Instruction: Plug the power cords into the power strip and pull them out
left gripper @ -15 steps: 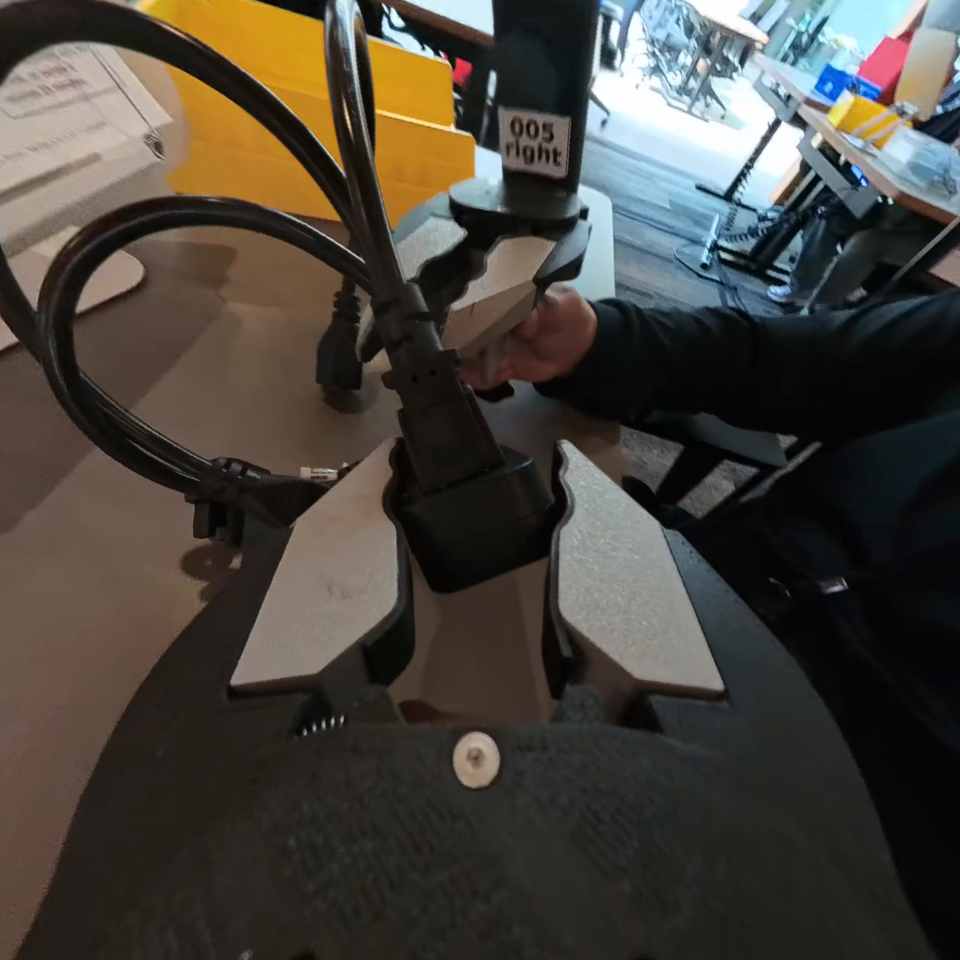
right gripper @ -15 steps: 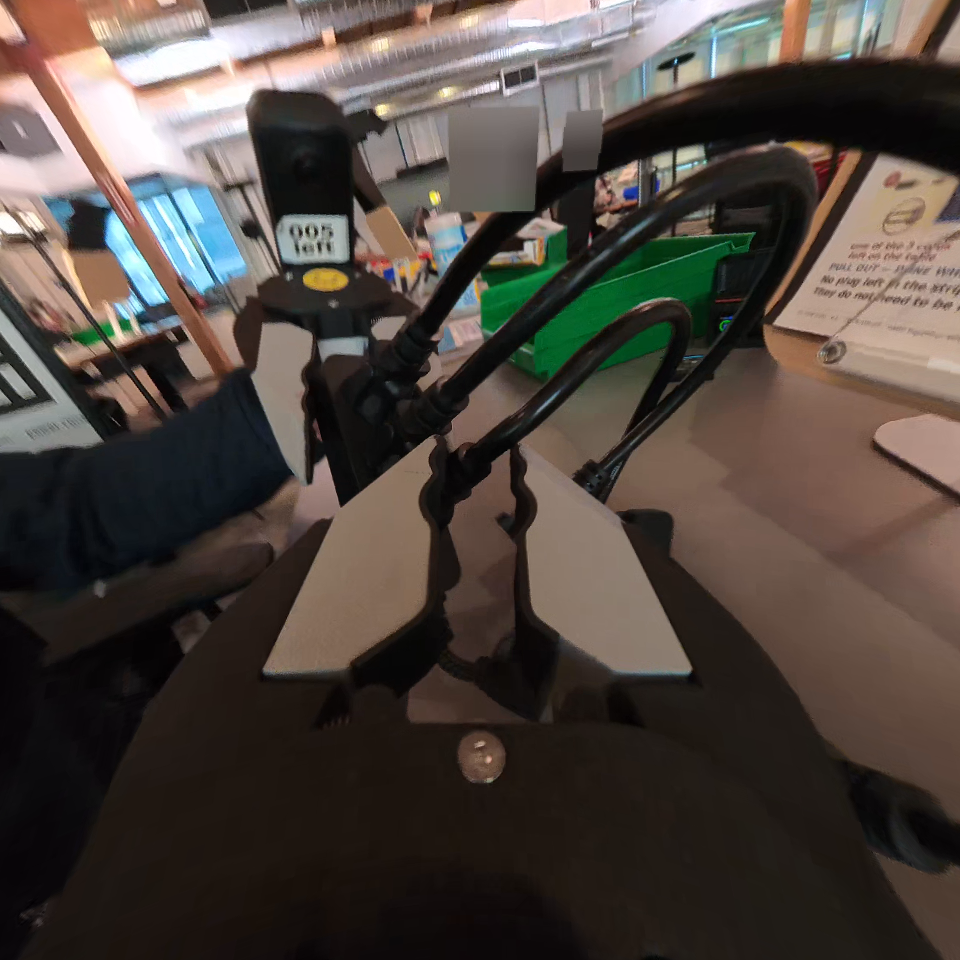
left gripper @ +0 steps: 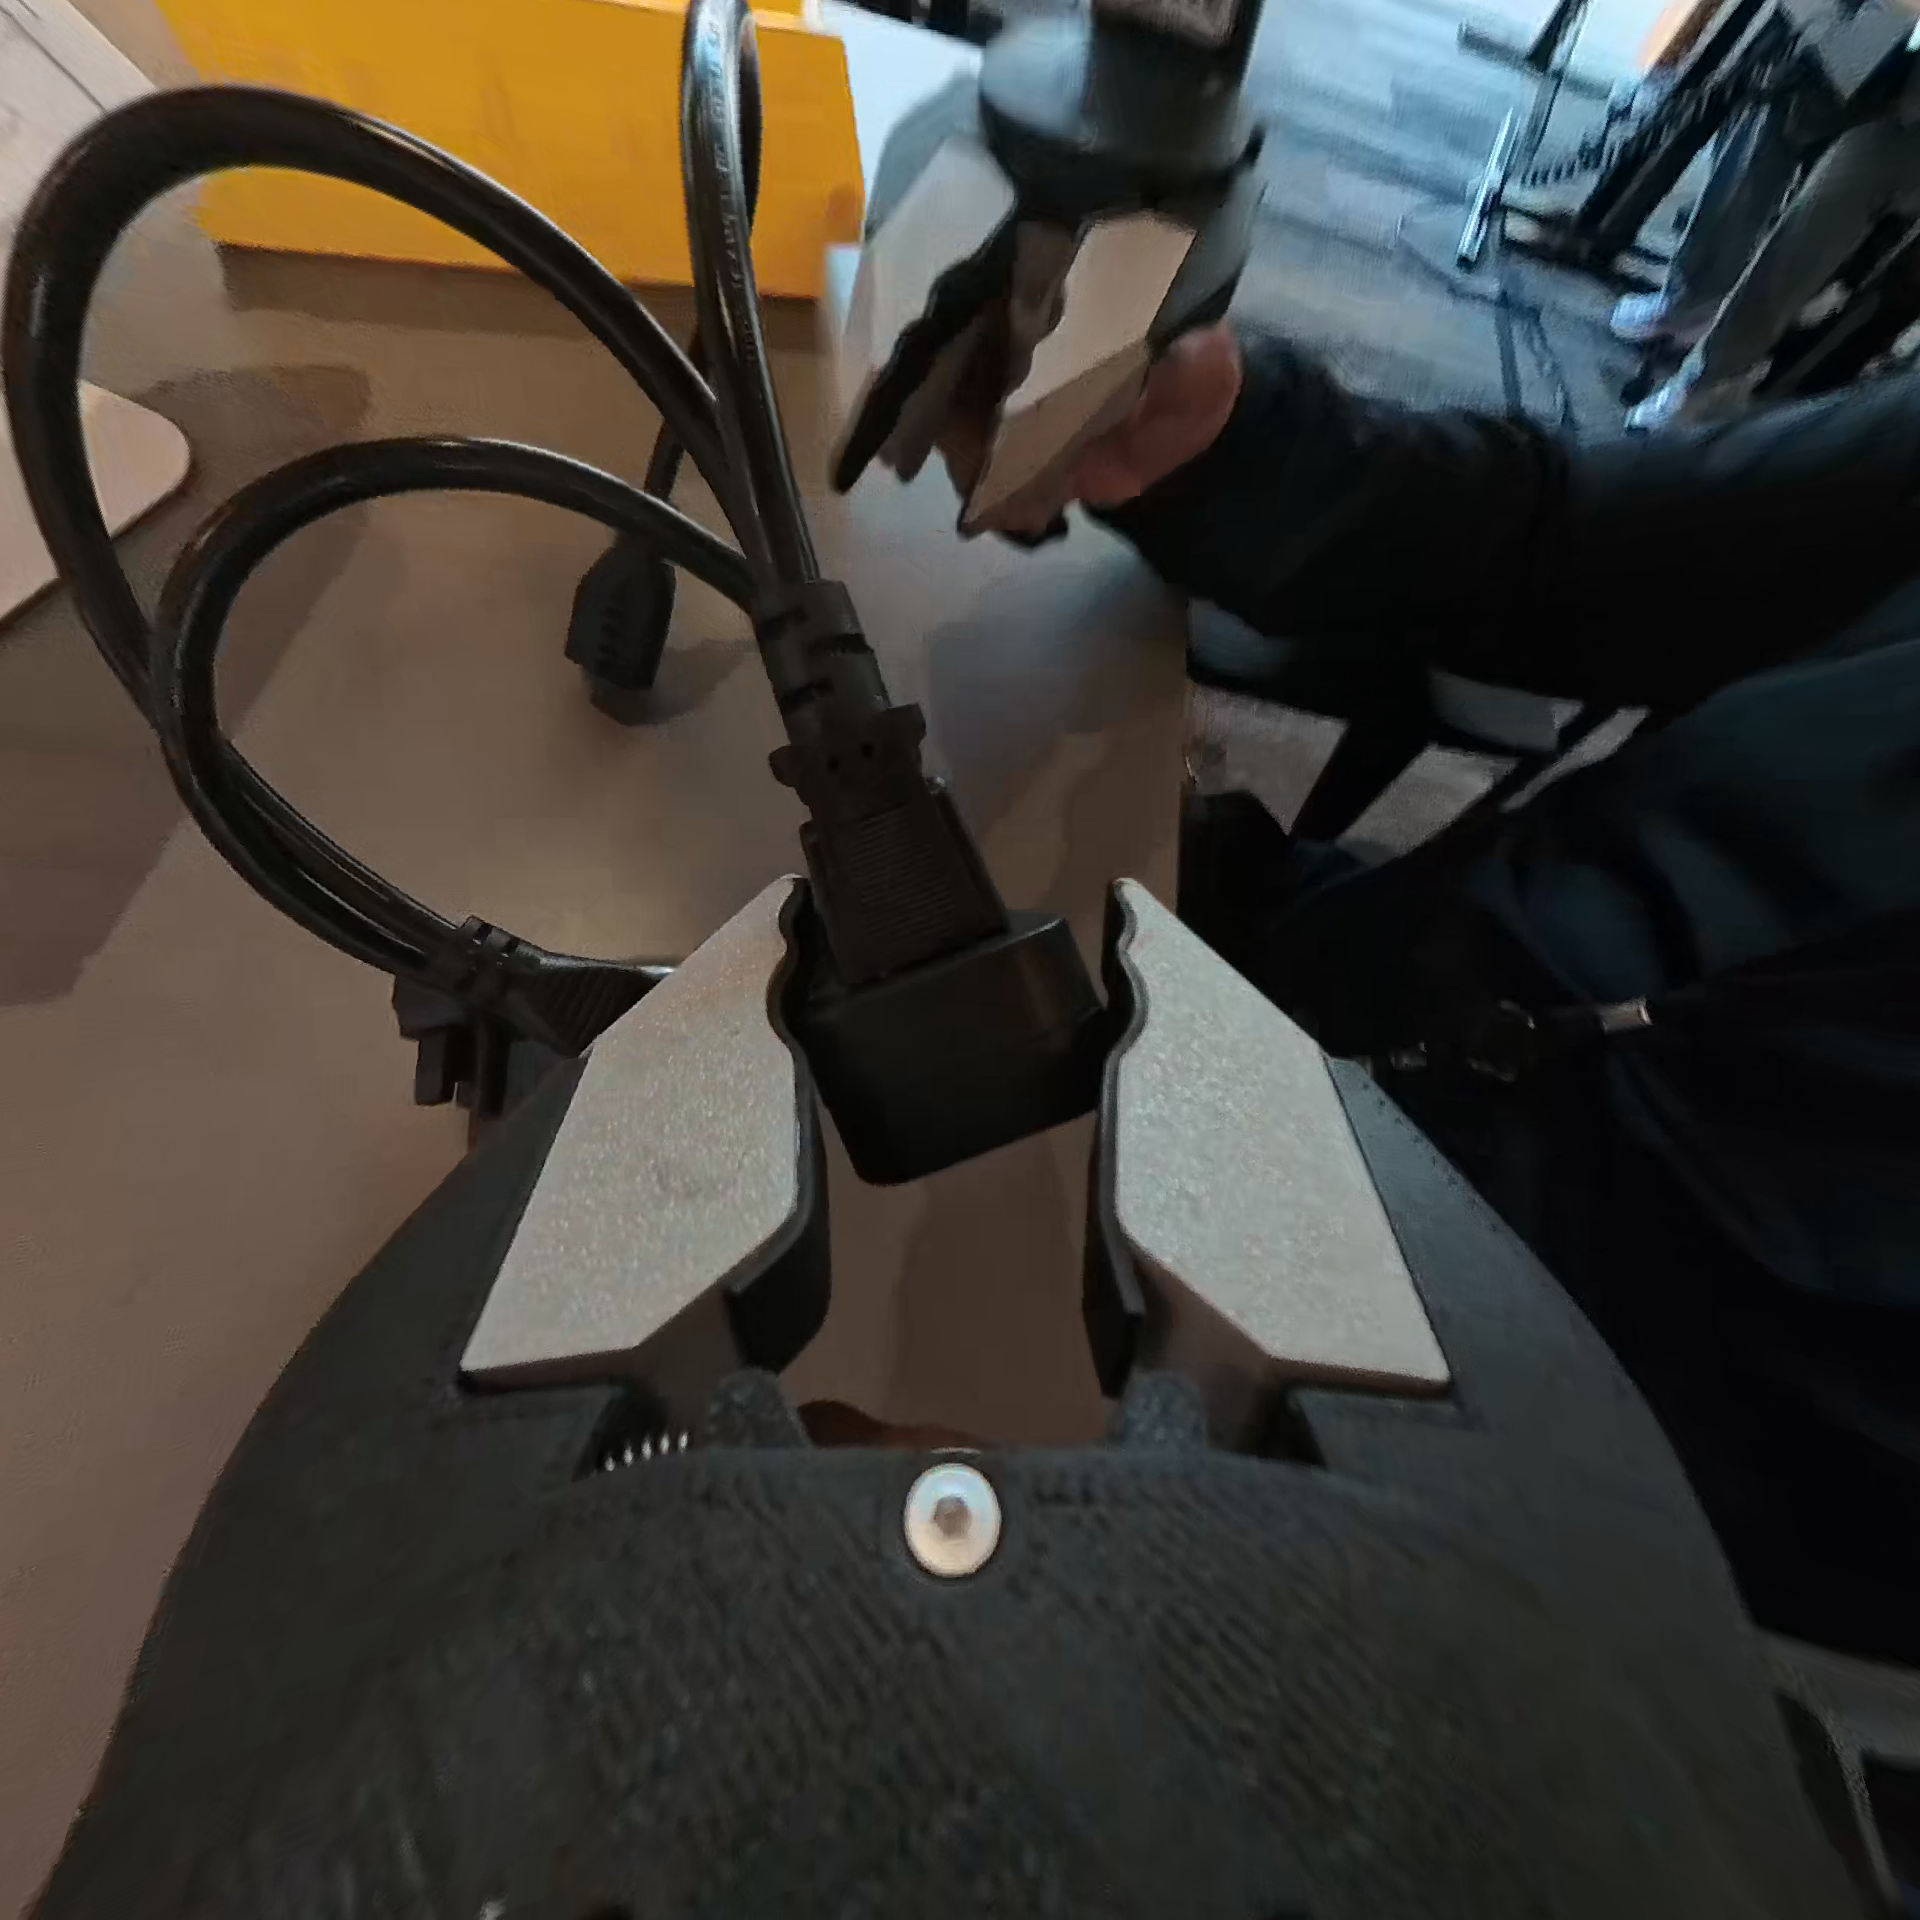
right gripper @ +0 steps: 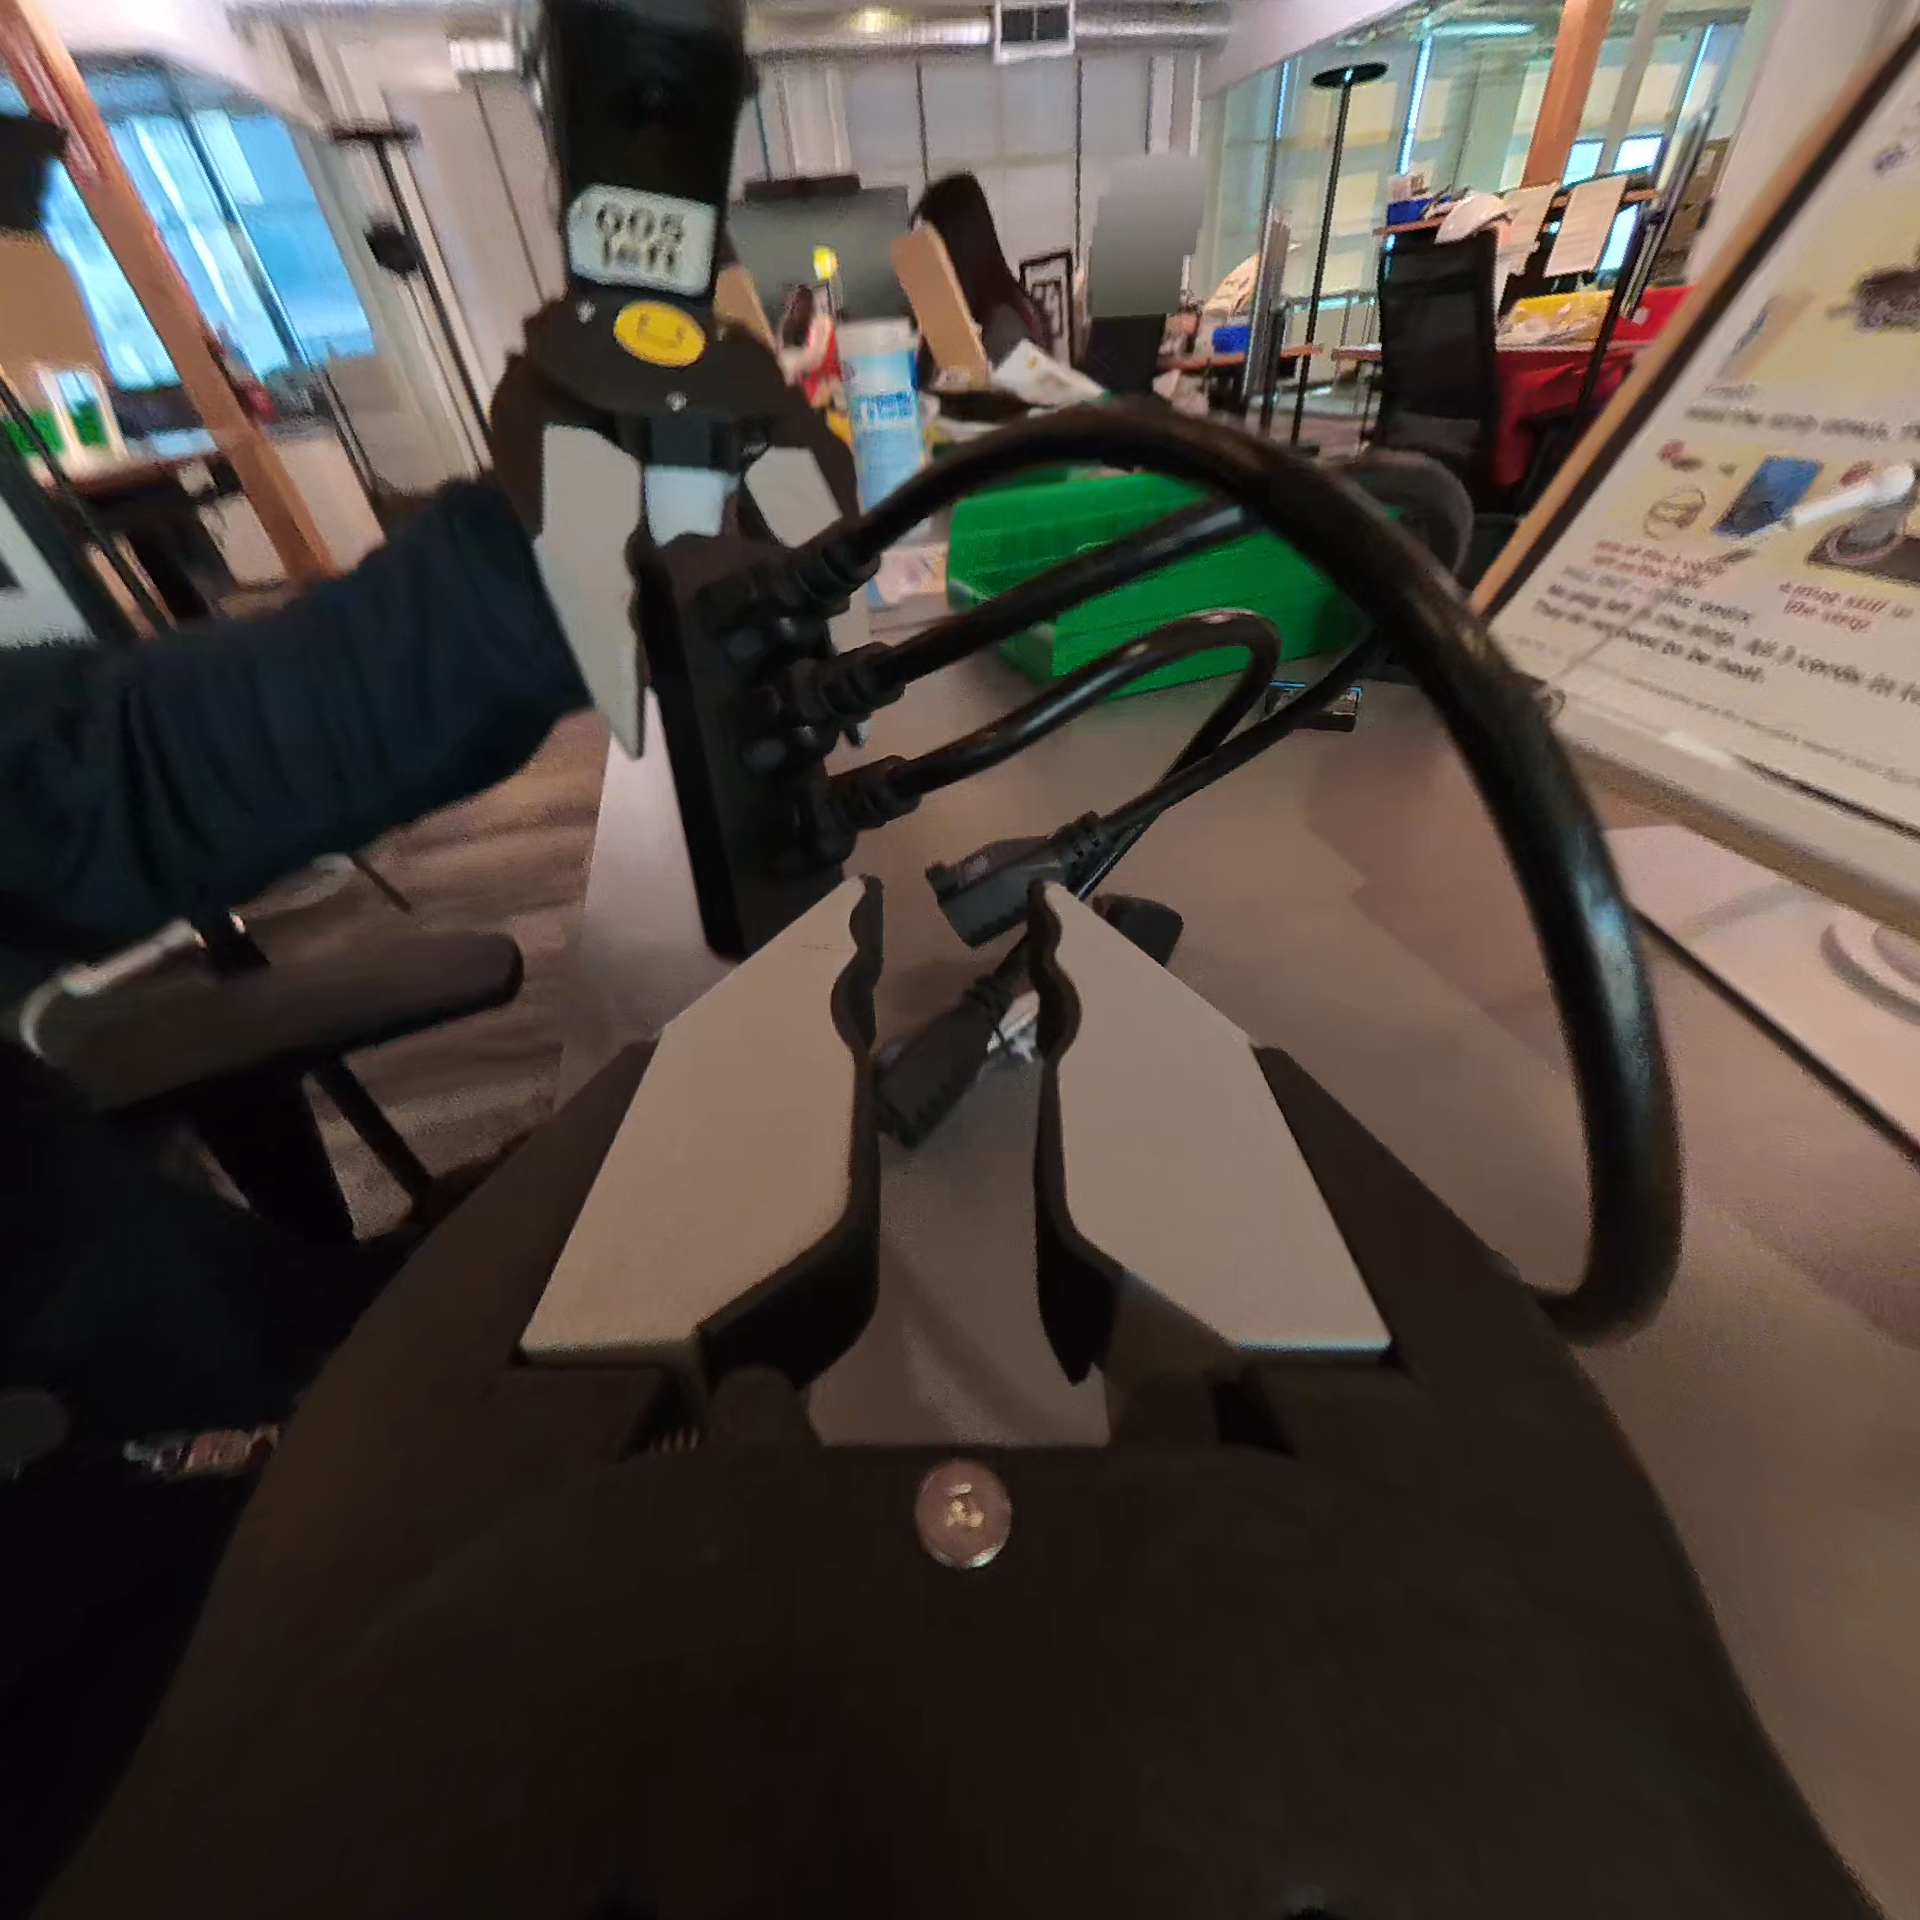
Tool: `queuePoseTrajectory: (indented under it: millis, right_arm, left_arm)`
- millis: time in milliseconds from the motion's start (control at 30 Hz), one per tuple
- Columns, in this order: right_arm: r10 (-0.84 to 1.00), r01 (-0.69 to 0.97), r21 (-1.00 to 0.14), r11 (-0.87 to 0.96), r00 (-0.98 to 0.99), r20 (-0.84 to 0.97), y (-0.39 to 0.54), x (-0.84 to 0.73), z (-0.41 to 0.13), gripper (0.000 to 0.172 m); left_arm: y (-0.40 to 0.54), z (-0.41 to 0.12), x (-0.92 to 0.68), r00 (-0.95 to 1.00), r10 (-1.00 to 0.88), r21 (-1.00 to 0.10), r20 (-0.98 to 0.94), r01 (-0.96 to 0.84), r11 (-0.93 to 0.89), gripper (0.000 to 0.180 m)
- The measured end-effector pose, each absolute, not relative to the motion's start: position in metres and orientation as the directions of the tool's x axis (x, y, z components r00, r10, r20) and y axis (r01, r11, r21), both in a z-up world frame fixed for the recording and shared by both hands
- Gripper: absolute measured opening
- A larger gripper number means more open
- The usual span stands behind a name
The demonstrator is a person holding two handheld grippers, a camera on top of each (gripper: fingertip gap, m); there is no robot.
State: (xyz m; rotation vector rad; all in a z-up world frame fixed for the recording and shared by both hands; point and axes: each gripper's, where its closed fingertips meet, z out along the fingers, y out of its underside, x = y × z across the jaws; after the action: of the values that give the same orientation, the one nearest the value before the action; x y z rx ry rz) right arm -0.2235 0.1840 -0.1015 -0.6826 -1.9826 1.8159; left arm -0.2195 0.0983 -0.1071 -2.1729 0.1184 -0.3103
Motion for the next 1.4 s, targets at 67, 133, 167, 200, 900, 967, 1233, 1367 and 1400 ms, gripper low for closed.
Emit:
queuePoseTrajectory:
  millis: [67, 133, 167, 200, 900, 967, 1233, 1367, 1400]
  right_arm:
    - [0.555, 0.078, -0.987, 0.144, -0.832, 0.015, 0.171, -0.205, -0.089, 0.026]
    - [0.538, 0.021, -0.975, 0.221, -0.836, 0.105, 0.157, -0.192, -0.071, 0.026]
    - [0.531, -0.023, -0.968, 0.250, -0.833, 0.157, 0.150, -0.187, -0.060, 0.025]
    - [0.528, -0.066, -0.959, 0.276, -0.823, 0.208, 0.145, -0.184, -0.049, 0.024]
    - [0.419, 0.067, -0.932, 0.355, -0.903, 0.095, 0.124, -0.187, -0.101, 0.000]
    - [0.410, 0.063, -0.953, 0.297, -0.909, 0.068, 0.126, -0.183, -0.093, 0.000]
    - [0.389, 0.130, -0.945, 0.300, -0.921, -0.004, 0.125, -0.180, -0.118, 0.000]
    - [0.348, 0.204, -0.941, 0.269, -0.932, -0.102, 0.127, -0.169, -0.115, 0.018]
    - [0.358, 0.207, -0.934, 0.290, -0.929, -0.094, 0.128, -0.168, -0.118, 0.020]
  left_arm:
    - [0.090, -0.106, -0.211, 0.958, -0.236, -0.773, 0.162, -0.026, -0.634, 0.054]
    - [0.087, -0.105, -0.202, 0.949, -0.275, -0.735, 0.157, -0.073, -0.674, 0.054]
    - [0.086, -0.105, -0.198, 0.946, -0.291, -0.717, 0.146, -0.102, -0.690, 0.054]
    - [0.087, -0.105, -0.195, 0.944, -0.301, -0.699, 0.136, -0.124, -0.704, 0.053]
    - [0.103, -0.132, -0.197, 0.987, -0.163, -0.844, -0.016, -0.100, -0.527, 0.053]
    - [0.102, -0.138, -0.196, 0.988, -0.151, -0.858, -0.037, -0.109, -0.502, 0.050]
    - [0.112, -0.145, -0.182, 0.977, -0.195, -0.873, -0.083, -0.166, -0.459, 0.047]
    - [0.111, -0.144, -0.183, 0.979, -0.190, -0.880, -0.074, -0.154, -0.449, 0.046]
    - [0.112, -0.144, -0.183, 0.979, -0.190, -0.884, -0.074, -0.152, -0.443, 0.046]
